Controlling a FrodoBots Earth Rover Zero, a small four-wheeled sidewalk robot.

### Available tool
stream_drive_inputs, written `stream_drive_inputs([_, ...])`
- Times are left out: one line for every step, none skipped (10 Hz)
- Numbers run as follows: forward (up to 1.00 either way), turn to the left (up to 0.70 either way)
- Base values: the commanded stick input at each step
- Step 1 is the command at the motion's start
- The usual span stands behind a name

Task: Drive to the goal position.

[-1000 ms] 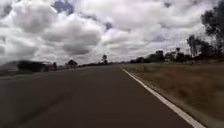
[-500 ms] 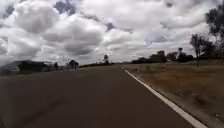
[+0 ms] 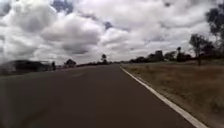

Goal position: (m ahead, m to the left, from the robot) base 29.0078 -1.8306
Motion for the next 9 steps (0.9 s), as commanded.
stream_drive_inputs([0.8, 0.0])
stream_drive_inputs([0.8, 0.0])
stream_drive_inputs([0.8, 0.0])
stream_drive_inputs([0.8, 0.0])
stream_drive_inputs([0.8, 0.0])
stream_drive_inputs([0.8, 0.0])
stream_drive_inputs([0.8, 0.0])
stream_drive_inputs([0.8, -0.06])
stream_drive_inputs([0.8, -0.18])
